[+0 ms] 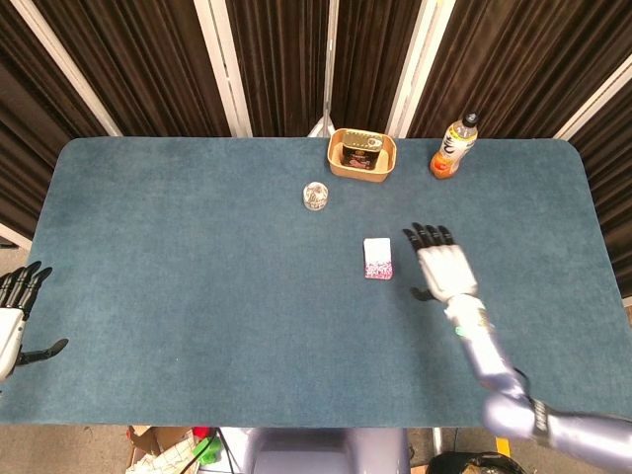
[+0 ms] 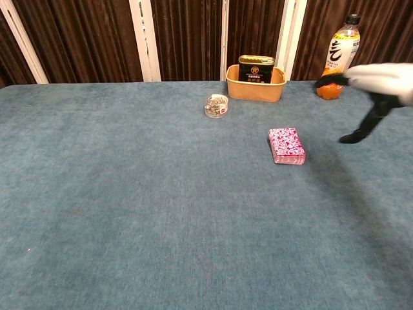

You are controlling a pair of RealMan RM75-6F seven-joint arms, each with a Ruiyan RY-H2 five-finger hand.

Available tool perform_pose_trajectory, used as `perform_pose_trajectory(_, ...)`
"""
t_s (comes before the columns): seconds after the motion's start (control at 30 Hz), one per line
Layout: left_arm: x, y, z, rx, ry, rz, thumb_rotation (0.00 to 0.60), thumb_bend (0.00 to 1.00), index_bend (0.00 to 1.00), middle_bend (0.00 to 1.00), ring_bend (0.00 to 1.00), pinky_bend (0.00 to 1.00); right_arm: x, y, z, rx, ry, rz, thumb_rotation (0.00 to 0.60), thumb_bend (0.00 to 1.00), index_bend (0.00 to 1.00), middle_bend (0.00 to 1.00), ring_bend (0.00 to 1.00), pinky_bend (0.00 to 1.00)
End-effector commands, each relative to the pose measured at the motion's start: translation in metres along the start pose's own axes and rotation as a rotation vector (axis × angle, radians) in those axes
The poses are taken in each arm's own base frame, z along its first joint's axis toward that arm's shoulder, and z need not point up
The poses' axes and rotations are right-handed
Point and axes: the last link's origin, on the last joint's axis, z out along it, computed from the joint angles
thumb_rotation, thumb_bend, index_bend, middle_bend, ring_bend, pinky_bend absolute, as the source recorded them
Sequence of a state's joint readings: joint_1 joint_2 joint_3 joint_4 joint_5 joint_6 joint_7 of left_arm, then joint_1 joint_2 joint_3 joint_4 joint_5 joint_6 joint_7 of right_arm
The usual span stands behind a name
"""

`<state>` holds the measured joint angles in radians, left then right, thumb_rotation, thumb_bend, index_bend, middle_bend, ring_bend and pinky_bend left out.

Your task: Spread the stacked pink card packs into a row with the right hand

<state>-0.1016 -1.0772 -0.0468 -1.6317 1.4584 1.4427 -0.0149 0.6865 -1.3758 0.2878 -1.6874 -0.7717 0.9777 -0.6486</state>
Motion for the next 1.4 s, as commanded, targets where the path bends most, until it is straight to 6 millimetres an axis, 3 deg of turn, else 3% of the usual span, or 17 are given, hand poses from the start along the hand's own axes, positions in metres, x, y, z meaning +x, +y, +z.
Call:
perform_pose_trajectory(0.03,0.001,-0.001,0.001,0.003,-0.007,-0.006,0.6,0.04,0.0,0.0,0.0,0.0,-0.009,-0.021,0.022,-0.006,-0.036,-0.008,0.6,0.24,0.08,0.0,0.0,0.0)
perform_pose_trajectory(0.13,0.001,-0.001,0.001,0.002,-0.012,-0.01,0.6,0.04,0.0,0.0,0.0,0.0,-0.014,-0.029,0.03,-0.016,-0.047,-0.01,0.6,0.24,0.09,0.0,0.0,0.0)
perform_pose_trajectory(0.27,0.0,-0.001,0.001,0.004,-0.019,-0.013,0.6,0.04,0.0,0.0,0.0,0.0,-0.019,-0.035,0.04,-0.038,-0.071,-0.011,0.6,0.24,0.21,0.01,0.0,0.0)
perform_pose_trajectory(1.4,-0.002,-0.002,0.003,0.009,-0.061,-0.039,0.6,0.04,0.0,0.0,0.0,0.0,-0.036,-0.053,0.077,-0.124,-0.133,0.033,0.6,0.24,0.19,0.01,0.0,0.0)
